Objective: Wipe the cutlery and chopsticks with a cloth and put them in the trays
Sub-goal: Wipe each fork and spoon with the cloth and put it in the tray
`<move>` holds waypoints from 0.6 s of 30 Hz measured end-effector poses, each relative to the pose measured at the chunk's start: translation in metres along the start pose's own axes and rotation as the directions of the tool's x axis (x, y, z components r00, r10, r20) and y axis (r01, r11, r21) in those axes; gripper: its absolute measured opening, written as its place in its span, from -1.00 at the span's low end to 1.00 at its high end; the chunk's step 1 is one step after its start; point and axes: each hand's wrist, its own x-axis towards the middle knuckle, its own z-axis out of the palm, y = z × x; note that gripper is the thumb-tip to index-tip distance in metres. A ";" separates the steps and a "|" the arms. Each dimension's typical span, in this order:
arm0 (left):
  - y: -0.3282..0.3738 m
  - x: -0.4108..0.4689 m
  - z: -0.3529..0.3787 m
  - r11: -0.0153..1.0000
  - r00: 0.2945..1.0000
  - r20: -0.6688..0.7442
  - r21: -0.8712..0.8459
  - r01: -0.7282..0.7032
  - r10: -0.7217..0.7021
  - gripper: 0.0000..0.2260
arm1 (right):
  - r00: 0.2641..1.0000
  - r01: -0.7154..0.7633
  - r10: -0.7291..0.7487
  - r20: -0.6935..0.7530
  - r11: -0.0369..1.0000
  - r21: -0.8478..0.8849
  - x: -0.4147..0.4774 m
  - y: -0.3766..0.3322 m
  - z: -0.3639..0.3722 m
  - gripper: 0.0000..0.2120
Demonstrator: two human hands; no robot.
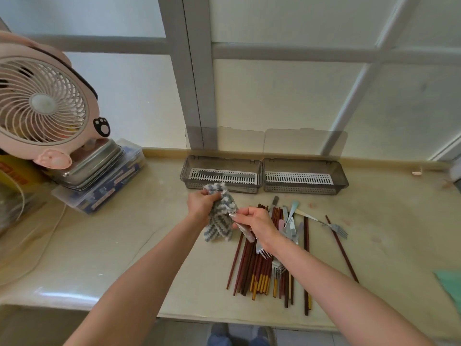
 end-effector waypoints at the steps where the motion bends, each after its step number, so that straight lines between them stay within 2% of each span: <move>1: 0.002 0.000 -0.001 1.000 1.000 -0.001 -0.008 -0.004 0.004 -0.93 | 1.000 -0.004 0.004 -0.001 1.000 -0.005 0.000 -0.001 -0.001 -0.97; 5: 0.006 0.000 -0.003 0.997 1.000 0.013 -0.077 0.022 -0.022 -0.85 | 1.000 -0.007 0.008 0.016 0.998 -0.057 0.001 -0.002 -0.008 -0.92; 9: 0.013 0.006 -0.016 0.961 0.995 -0.072 -0.273 0.044 -0.066 -0.82 | 0.999 0.011 -0.011 -0.041 1.000 -0.007 -0.002 -0.002 -0.024 -0.91; 11: 0.014 0.005 -0.020 0.955 0.993 0.070 -0.274 0.113 -0.098 -0.83 | 0.993 0.040 -0.031 -0.117 0.996 0.074 -0.002 -0.005 -0.030 -0.95; 14: 0.005 -0.009 -0.007 0.977 0.937 0.326 -0.121 0.175 -0.128 -0.79 | 0.988 0.074 -0.055 -0.148 0.989 0.127 0.001 -0.014 -0.025 -0.95; 18: 0.000 -0.020 0.008 0.986 0.915 0.398 -0.111 0.126 -0.072 -0.87 | 0.990 0.097 -0.095 -0.103 0.995 0.016 0.004 -0.013 -0.005 -0.91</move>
